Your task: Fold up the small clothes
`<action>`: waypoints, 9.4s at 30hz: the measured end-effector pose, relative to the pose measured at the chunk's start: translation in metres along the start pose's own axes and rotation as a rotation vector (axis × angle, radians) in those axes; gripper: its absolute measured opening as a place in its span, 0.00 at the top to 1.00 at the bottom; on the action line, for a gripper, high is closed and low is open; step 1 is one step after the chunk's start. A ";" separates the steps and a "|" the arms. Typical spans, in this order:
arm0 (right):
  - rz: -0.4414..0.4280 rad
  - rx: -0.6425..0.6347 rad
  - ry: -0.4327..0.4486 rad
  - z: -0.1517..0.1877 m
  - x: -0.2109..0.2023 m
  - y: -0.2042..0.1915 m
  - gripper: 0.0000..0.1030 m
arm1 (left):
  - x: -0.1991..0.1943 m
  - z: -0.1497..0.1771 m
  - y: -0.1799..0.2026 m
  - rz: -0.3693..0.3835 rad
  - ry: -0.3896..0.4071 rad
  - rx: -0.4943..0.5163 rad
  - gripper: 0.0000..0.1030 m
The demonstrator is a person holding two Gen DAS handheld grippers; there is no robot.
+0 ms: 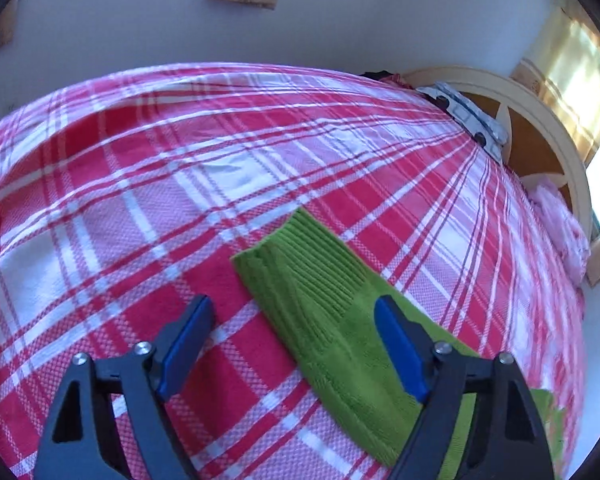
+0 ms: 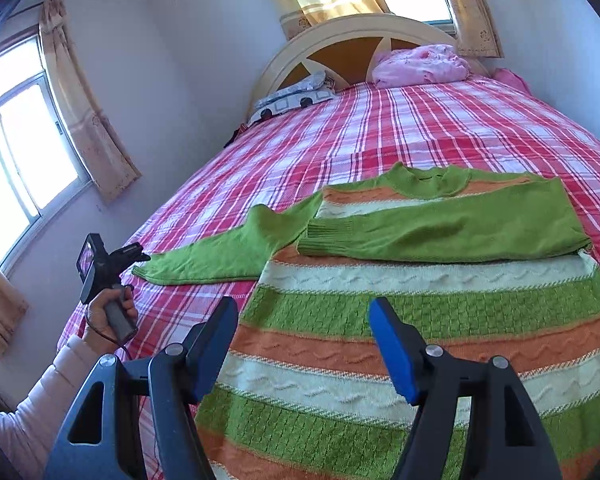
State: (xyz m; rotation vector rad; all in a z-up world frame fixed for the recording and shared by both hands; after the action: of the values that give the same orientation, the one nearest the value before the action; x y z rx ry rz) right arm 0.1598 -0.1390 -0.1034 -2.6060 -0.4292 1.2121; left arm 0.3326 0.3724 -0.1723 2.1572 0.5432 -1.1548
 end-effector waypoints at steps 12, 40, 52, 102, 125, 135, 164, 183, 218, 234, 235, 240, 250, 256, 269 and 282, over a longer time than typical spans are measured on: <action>-0.025 0.079 -0.052 0.010 0.018 0.011 0.33 | 0.004 0.000 0.010 -0.001 0.006 0.077 0.94; 0.019 0.294 -0.007 0.031 -0.015 0.094 0.33 | -0.071 0.258 0.308 0.346 -0.038 0.809 0.94; -0.025 0.323 0.000 0.016 -0.021 0.111 0.33 | -0.078 0.276 0.255 0.241 -0.141 0.785 0.05; -0.038 0.203 -0.026 -0.130 0.033 0.166 0.98 | -0.065 0.275 0.174 0.182 -0.038 0.647 0.00; 0.333 -0.044 -0.188 -0.120 0.141 0.122 0.96 | -0.065 0.274 0.172 0.207 -0.035 0.635 0.00; 0.490 -0.194 0.164 -0.181 -0.007 0.086 0.96 | -0.065 0.274 0.173 0.206 -0.035 0.635 0.00; 0.417 0.023 0.029 -0.104 -0.027 0.198 0.75 | -0.021 0.236 0.225 -0.140 -0.118 0.644 0.00; 0.216 -0.033 -0.049 -0.062 0.008 0.167 0.72 | -0.064 0.219 0.163 0.047 -0.089 0.578 0.00; 0.275 0.093 -0.078 0.212 -0.199 0.147 0.52 | -0.175 0.384 0.031 0.459 -0.277 0.967 0.19; 0.292 0.118 -0.160 0.239 -0.174 0.157 0.52 | -0.178 0.409 0.030 0.470 -0.348 1.024 0.39; 0.303 0.103 -0.163 0.240 -0.173 0.155 0.52 | -0.179 0.409 0.030 0.465 -0.347 1.026 0.37; 0.319 0.045 -0.181 0.243 -0.167 0.144 0.53 | -0.179 0.409 0.029 0.454 -0.342 1.017 0.46; 0.202 0.138 -0.184 0.237 -0.175 0.154 0.94 | -0.181 0.399 0.028 0.472 -0.359 0.971 0.86; -0.032 0.255 -0.045 0.186 -0.206 0.151 0.94 | -0.194 0.368 0.061 0.562 -0.394 0.918 0.88; -0.005 0.386 0.044 0.048 -0.129 0.220 0.94 | -0.146 0.282 0.182 0.506 -0.264 0.896 0.88; -0.166 0.474 0.191 0.055 -0.136 0.215 0.35 | -0.150 0.267 0.171 0.559 -0.212 1.079 0.29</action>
State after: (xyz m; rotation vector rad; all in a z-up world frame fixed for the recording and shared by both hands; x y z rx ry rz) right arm 0.0689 -0.3823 -0.1134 -2.2025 -0.2734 0.8722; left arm 0.2003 0.0556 -0.1012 2.6654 -0.9531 -1.4695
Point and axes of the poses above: each gripper's, at about its wrist camera, not at the fingertips, and x roughly the way its jaws point, y to its right, z to its underside, the point moved 6 cm from there along x, roughly the way its jaws point, and after that the axes turned 12 degrees about -y, right-handed, at the moved point
